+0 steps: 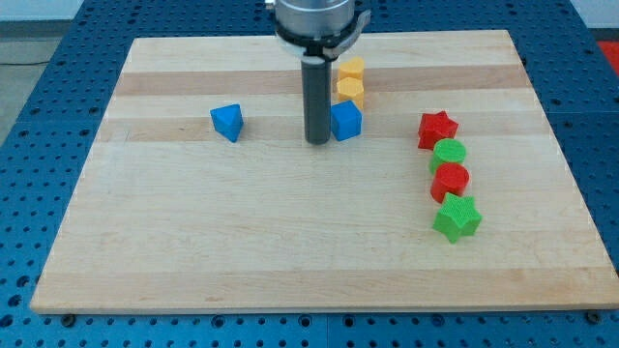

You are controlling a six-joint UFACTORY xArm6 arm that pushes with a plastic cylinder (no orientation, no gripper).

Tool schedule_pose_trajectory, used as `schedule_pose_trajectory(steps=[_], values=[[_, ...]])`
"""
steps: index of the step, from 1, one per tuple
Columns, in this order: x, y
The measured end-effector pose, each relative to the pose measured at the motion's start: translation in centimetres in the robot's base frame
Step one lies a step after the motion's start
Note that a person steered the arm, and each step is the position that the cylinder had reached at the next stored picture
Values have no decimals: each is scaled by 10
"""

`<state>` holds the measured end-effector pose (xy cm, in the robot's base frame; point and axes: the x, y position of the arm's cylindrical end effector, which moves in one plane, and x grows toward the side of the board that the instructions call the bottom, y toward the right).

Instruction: Move your arm away from the blue cube

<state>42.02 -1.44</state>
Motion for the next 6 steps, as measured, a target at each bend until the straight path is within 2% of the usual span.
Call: schedule_pose_trajectory(steps=[1, 2, 3, 4, 5, 6], values=[[26, -28], [30, -82], [23, -149], [-7, -190], [-46, -198], [-58, -171]])
